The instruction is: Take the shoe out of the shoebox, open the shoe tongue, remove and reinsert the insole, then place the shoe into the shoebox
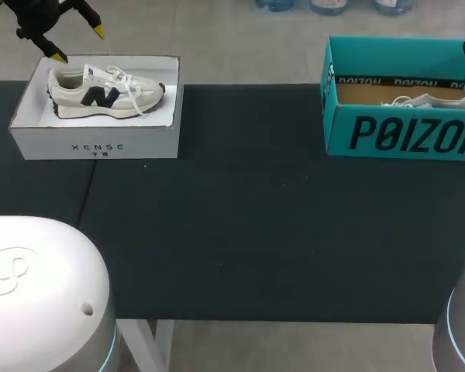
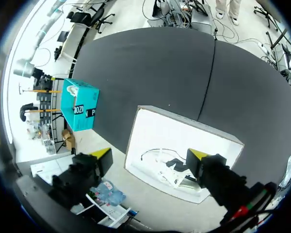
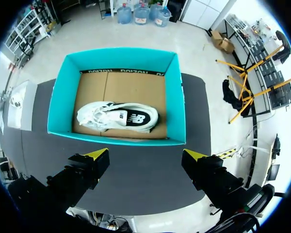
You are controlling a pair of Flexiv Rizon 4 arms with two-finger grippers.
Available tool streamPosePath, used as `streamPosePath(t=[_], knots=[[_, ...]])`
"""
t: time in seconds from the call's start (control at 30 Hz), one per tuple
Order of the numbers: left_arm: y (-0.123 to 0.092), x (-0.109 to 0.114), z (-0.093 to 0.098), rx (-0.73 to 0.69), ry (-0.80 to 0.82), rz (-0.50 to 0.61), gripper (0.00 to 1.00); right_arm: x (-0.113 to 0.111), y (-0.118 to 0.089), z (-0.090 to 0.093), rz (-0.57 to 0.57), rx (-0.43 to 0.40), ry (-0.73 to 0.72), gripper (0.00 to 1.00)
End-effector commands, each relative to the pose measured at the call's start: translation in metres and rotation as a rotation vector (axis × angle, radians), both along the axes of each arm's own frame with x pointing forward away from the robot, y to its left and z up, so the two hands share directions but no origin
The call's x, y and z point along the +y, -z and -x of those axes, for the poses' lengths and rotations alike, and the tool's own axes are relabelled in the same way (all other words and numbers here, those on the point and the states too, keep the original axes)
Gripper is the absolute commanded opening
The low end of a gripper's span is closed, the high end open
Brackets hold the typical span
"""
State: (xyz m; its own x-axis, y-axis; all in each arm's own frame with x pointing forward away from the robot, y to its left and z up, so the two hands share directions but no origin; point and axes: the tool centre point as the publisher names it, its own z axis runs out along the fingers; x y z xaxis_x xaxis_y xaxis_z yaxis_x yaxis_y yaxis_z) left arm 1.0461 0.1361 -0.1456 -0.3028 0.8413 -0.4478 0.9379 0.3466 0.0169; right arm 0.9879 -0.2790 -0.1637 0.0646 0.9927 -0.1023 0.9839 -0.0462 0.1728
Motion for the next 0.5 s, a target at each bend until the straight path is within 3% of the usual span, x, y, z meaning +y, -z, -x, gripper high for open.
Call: streamPosePath(t=[0.03, 0.13, 0.5], knots=[[0.0075, 0.006, -0.0116, 0.176, -0.197, 0.017, 1.0, -0.0002, 0.0004, -0.0006, 0.0, 0.0, 0.001, 1.0], [0.0125, 0.0112, -0.0113, 0.207, -0.299, -0.009, 1.0, -0.0002, 0.0004, -0.0006, 0.0, 0.0, 0.001, 1.0], [0.0126, 0.0105, -0.0102, 0.22, -0.298, -0.018, 1.0, -0.0002, 0.0004, -0.0006, 0.0, 0.0, 0.001, 1.0]])
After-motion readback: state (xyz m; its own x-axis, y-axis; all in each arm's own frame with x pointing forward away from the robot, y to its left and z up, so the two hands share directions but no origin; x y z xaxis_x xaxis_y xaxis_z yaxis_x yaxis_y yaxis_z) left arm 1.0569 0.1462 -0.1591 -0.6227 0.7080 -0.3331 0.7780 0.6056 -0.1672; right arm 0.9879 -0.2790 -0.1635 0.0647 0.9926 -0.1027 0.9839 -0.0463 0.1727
